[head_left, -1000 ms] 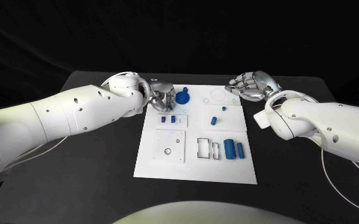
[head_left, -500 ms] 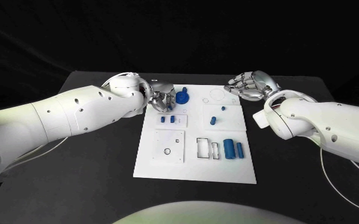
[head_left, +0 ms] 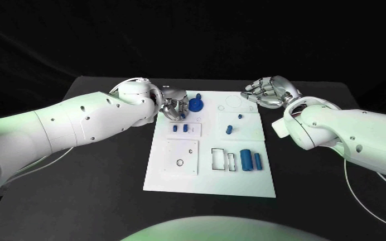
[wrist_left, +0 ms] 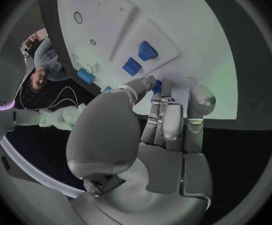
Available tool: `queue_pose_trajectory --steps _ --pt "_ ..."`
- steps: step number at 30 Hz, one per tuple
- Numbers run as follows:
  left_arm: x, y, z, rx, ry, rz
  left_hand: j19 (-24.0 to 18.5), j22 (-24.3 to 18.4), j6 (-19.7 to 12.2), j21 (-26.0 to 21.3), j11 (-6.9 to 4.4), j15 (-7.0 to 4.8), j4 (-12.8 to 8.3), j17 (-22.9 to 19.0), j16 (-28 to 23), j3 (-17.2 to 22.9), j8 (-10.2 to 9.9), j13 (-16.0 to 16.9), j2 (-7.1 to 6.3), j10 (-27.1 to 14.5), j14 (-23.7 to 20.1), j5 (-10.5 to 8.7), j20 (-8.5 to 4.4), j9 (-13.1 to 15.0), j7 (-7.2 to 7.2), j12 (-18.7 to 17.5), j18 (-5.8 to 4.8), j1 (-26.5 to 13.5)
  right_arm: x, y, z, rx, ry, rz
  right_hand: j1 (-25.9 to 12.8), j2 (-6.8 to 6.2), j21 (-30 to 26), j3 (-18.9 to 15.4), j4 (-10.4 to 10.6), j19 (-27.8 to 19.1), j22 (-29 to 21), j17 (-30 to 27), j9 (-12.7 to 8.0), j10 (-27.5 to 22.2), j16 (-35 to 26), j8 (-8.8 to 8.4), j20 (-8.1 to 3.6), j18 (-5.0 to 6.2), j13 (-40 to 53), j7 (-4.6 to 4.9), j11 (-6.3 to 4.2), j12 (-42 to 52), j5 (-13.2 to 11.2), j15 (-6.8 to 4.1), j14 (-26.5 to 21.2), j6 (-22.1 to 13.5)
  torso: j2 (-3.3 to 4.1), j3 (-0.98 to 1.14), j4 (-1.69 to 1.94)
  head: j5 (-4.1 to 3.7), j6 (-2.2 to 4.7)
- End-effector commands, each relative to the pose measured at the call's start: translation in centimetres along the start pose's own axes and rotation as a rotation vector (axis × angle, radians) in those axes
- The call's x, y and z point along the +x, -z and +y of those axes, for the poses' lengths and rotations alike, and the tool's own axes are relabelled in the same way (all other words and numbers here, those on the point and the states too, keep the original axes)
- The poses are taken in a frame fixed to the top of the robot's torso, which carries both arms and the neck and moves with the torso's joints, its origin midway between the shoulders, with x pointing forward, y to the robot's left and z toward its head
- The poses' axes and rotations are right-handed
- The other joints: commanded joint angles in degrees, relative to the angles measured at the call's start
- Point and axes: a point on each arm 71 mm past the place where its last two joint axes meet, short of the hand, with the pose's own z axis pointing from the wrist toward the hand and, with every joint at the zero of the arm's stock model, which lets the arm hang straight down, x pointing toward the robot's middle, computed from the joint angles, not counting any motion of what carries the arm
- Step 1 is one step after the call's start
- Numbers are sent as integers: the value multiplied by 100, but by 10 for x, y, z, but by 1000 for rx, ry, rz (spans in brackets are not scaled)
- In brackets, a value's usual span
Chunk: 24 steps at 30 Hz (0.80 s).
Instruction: Assemble the parts on the task board
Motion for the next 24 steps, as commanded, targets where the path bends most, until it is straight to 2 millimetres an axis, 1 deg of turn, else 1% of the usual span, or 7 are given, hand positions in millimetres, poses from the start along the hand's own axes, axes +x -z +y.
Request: queue_pose_trajectory --steps 1,6,9,12,19,24 --pt "2 0 0 -15 -2 33 -20 656 -50 -13 53 34 18 -14 35 -42 -46 -8 -17 -22 -10 34 20 -14 17 -51 -80 -67 1 0 1 -7 9 12 11 37 17 22 3 2 -5 -5 -5 37 29 32 5 -62 -5 508 14 -20 36 -13 -3 6 -2 2 -2 5 1" --pt "2 0 1 -15 -1 27 -38 648 -140 -45 79 57 58 -68 23 -94 -129 -14 -75 -76 -37 81 41 -26 39 -130 -75 -139 1 0 1 -9 8 8 4 31 17 27 6 -4 -8 -9 -8 39 31 34 6 -62 -5 508 14 -22 30 -12 -6 7 0 2 -2 1 -4" --pt "1 0 0 -11 1 11 -61 638 -137 -86 90 69 98 -125 4 -128 -148 -14 -98 -107 -71 163 54 -21 30 -164 -68 -195 1 0 1 -9 8 8 4 31 17 27 6 -4 -8 -9 -8 39 31 34 6 -62 -5 508 14 -22 30 -12 -6 7 2 2 -1 -3 -5" --pt "0 0 0 -6 3 -2 -84 629 -161 -126 114 91 152 -167 -6 -195 -184 -19 -151 -172 -100 185 73 -21 28 -213 -63 -277 1 0 0 -6 8 11 4 31 17 27 6 -4 -8 -9 -8 39 31 34 6 -62 -5 508 14 -22 30 -12 -6 7 1 1 -3 2 -4" --pt "-1 0 0 -6 4 -9 -91 626 -188 -137 117 94 165 -186 -11 -209 -206 -18 -158 -182 -111 192 78 -25 22 -221 -61 -289 1 0 0 -1 9 12 4 31 17 27 6 -4 -8 -9 -8 39 31 34 6 -62 -5 508 14 -22 30 -12 -6 7 -2 3 -5 7 -5" --pt "-1 0 1 -11 5 -10 -103 620 -246 -163 120 97 171 -211 -17 -223 -250 -14 -169 -196 -127 208 84 -37 18 -233 -55 -284 0 0 -1 1 9 10 4 31 17 27 6 -4 -8 -9 -8 39 31 34 6 -62 -5 508 14 -22 30 -12 -6 7 -1 0 -4 7 -5"
